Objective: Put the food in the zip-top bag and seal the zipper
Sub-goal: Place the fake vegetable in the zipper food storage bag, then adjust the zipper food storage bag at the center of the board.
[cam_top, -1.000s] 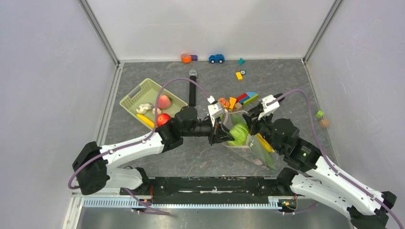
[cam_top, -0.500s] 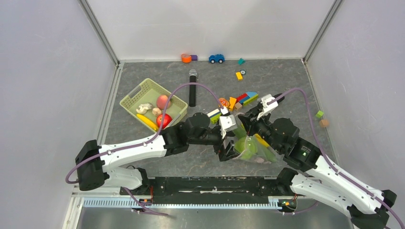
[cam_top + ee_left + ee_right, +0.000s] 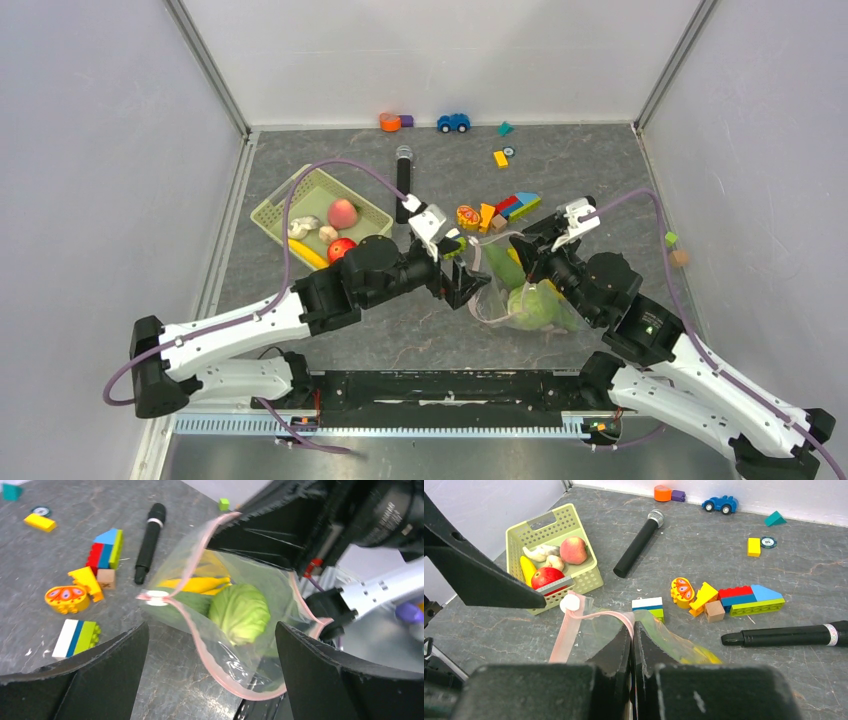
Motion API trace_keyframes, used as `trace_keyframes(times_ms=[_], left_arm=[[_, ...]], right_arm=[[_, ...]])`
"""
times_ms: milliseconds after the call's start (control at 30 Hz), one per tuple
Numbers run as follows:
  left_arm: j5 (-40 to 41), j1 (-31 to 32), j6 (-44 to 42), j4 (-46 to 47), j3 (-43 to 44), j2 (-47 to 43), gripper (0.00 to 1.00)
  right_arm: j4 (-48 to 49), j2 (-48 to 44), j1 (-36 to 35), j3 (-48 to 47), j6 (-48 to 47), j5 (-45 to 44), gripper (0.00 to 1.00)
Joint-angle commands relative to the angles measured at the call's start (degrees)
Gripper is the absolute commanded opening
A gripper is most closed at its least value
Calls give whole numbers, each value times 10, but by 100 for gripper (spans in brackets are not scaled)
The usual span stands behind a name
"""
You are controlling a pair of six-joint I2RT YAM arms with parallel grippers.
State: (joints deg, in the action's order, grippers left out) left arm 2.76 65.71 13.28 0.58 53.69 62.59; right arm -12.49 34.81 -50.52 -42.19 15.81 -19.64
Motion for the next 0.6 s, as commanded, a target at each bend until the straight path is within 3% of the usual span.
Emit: trace_keyframes(times_ms=[0,133,233,267,300,333,433,567], left_arm=[[112,2,103,-22,-15,9,100],[68,3,145,6,-18,46,100],[17,3,148,-26,10,80,100],[1,2,148,-28,14,86,95],[-14,2,145,-28,15,91,86],[-15,2,141,-30,17,94,68],[51,3,139,-67,33,88,4],[136,3,119,-92,47,50,2]], right_arm=[[44,-8,-1,-7,0,-4,7],[53,-7,-1,-11,2,-4,7],[56,-3,-1,-15,1,-10,7],[55,-3,-1,-16,0,-14,8],[54,-2,-1,-17,-1,-18,9],[52,-1,-1,-16,-1,-23,11],[15,3,-1,-27,-13,-36,16],[-124,30,-1,-82,-28,-52,28]])
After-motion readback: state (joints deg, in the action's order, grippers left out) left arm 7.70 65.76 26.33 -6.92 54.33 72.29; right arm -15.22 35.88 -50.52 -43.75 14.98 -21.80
